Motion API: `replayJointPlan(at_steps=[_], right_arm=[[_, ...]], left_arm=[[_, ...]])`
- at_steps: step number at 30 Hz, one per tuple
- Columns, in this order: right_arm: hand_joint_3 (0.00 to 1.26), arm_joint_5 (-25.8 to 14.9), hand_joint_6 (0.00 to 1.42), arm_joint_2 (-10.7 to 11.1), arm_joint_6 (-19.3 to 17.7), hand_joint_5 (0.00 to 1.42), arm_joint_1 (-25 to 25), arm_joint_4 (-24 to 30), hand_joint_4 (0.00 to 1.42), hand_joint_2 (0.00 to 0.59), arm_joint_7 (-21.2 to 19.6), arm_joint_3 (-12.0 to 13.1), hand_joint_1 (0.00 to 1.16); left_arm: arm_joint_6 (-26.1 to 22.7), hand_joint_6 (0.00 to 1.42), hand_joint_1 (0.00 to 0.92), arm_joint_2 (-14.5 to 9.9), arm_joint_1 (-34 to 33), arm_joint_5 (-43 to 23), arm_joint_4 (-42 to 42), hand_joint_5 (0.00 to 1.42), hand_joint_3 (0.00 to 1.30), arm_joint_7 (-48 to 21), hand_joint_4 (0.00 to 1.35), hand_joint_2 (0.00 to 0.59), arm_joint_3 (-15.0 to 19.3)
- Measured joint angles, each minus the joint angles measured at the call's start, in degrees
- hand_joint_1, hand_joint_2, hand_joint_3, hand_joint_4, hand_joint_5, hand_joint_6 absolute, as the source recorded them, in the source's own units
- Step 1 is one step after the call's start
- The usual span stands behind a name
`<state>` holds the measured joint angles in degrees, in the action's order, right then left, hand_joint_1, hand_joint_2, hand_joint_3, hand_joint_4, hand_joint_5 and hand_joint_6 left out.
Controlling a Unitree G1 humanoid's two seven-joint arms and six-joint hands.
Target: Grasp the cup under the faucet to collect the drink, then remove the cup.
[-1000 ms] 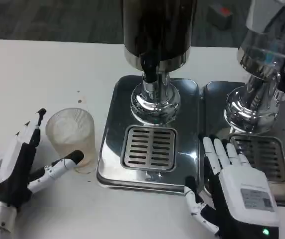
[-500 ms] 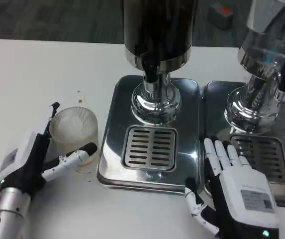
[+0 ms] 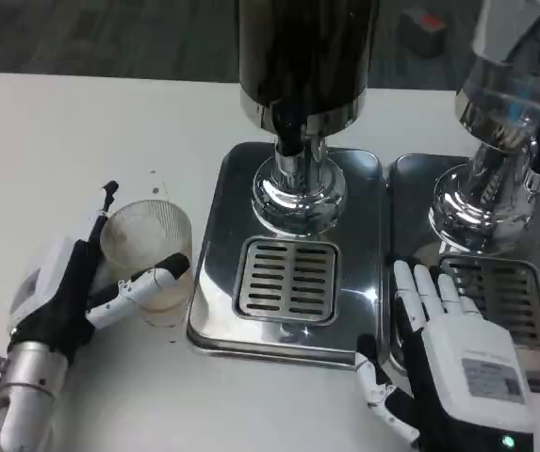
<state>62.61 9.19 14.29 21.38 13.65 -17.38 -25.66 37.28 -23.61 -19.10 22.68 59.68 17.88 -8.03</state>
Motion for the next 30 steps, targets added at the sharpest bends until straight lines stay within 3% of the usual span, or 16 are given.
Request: replayJointPlan(at_steps=[4,8,12,19,25,30], right_arm=[[0.00,0.00,0.09,-0.09,0.11,0.00,0.19,0.05,0.00,0.514,0.00,-0.02,0.28],[0.00,0.00,0.11,-0.16,0.13,0.00,0.29,0.20,0.00,0.514,0.00,-0.04,0.29],[0.00,0.00,0.11,-0.19,0.15,0.00,0.32,0.24,0.00,0.515,0.00,-0.04,0.29],[0.00,0.00,0.11,-0.19,0.15,0.00,0.32,0.25,0.00,0.518,0.00,-0.07,0.29],[0.00,-0.20,0.12,-0.21,0.15,0.00,0.31,0.25,0.00,0.519,0.00,-0.07,0.30],[0.00,-0.50,0.12,-0.24,0.15,0.00,0.28,0.24,0.00,0.519,0.00,-0.07,0.30]], left_arm=[[0.23,0.58,0.197,-0.02,-0.74,-0.02,0.59,0.40,0.01,-0.62,0.00,0.025,-0.07],[0.58,0.68,0.229,0.00,-1.00,-0.06,0.77,0.51,0.09,-0.75,0.10,0.042,-0.08],[0.85,0.72,0.228,-0.04,-1.07,-0.08,0.76,0.54,0.11,-0.69,0.13,0.046,-0.11],[0.86,0.84,0.276,-0.25,-1.05,0.05,0.44,0.67,0.28,-0.25,0.33,0.065,-0.38],[0.90,0.94,0.315,-1.12,0.03,2.82,-0.41,0.81,0.45,5.63,0.49,0.082,-2.36],[0.94,0.94,0.321,-1.18,0.50,3.15,-0.65,0.83,0.47,8.08,0.57,0.088,-3.24]])
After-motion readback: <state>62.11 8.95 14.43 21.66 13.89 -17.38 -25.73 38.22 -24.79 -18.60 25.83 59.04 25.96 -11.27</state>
